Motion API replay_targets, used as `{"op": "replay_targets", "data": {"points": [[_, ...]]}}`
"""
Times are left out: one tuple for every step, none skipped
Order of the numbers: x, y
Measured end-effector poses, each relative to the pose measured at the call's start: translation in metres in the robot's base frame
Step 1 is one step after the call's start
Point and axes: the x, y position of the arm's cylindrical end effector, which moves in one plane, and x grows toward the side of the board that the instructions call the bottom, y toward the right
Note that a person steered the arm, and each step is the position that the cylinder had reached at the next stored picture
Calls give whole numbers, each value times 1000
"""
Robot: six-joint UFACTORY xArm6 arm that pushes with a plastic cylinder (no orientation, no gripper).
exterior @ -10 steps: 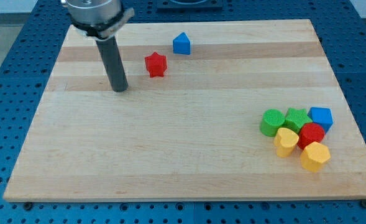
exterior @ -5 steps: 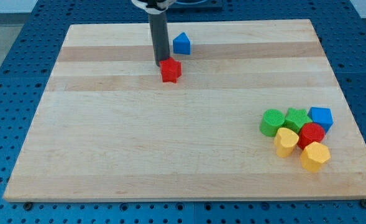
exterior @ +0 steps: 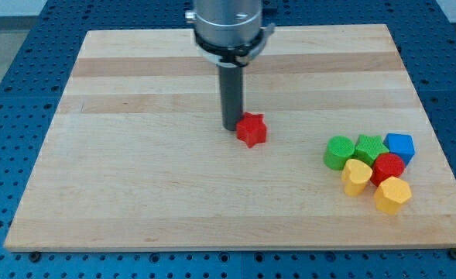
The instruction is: Slide red star to yellow heart
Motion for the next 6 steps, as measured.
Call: {"op": "replay_targets", "data": {"points": [[3, 39], [17, 68], [24, 84], [35, 94], [52, 95], [57, 95]]}}
